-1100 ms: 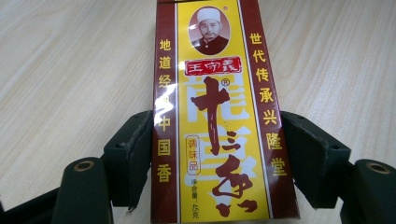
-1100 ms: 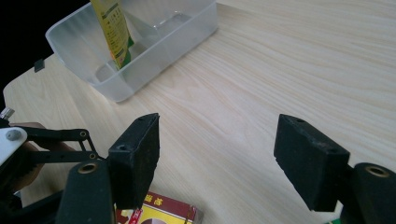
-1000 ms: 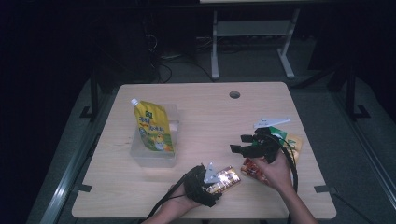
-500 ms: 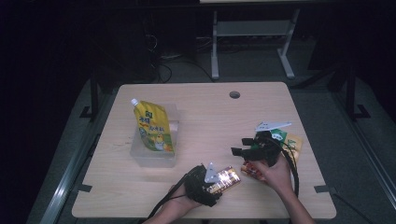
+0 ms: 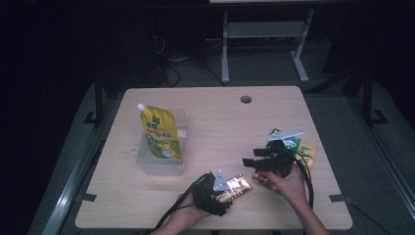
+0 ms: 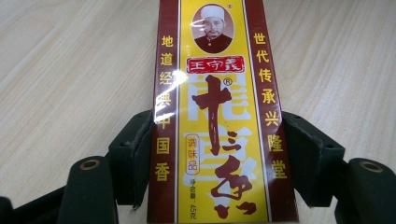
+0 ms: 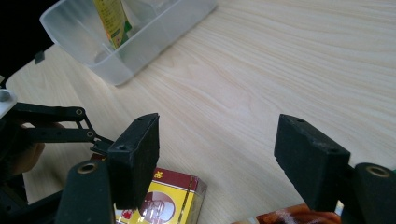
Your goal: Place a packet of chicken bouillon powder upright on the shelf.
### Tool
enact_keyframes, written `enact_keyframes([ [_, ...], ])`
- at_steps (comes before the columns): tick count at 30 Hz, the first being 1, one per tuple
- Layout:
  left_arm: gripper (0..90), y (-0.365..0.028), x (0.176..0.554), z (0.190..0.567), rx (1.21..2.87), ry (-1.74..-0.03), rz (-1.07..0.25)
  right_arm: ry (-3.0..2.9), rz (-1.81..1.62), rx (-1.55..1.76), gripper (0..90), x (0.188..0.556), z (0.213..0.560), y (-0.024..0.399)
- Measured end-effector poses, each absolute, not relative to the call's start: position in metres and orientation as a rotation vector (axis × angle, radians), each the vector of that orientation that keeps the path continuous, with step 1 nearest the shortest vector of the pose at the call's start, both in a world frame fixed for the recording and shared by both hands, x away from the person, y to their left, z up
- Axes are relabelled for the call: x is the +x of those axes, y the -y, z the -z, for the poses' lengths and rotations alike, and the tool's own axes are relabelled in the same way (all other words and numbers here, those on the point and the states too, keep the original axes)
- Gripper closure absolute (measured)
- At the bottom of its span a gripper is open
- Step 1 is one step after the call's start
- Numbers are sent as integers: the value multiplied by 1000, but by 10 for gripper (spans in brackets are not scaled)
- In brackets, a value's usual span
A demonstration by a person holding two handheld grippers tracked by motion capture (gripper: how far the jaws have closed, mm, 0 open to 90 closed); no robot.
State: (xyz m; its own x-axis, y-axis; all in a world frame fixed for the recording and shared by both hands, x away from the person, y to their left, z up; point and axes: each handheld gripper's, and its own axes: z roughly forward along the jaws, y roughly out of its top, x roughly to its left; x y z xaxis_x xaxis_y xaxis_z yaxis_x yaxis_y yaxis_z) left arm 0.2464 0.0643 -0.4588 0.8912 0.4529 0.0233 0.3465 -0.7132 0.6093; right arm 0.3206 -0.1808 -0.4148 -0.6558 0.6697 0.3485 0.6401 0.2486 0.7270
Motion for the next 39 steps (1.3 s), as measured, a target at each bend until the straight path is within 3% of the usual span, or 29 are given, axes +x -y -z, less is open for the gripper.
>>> enact_keyframes([
  [26, 313, -65, 247, 460, 2437, -551, -219, -2395, -1410, 1371, 293, 315, 426, 196],
  [39, 319, -75, 256, 439, 2334, -613, -321, -2414, -1464, 1401, 269, 316, 426, 192],
])
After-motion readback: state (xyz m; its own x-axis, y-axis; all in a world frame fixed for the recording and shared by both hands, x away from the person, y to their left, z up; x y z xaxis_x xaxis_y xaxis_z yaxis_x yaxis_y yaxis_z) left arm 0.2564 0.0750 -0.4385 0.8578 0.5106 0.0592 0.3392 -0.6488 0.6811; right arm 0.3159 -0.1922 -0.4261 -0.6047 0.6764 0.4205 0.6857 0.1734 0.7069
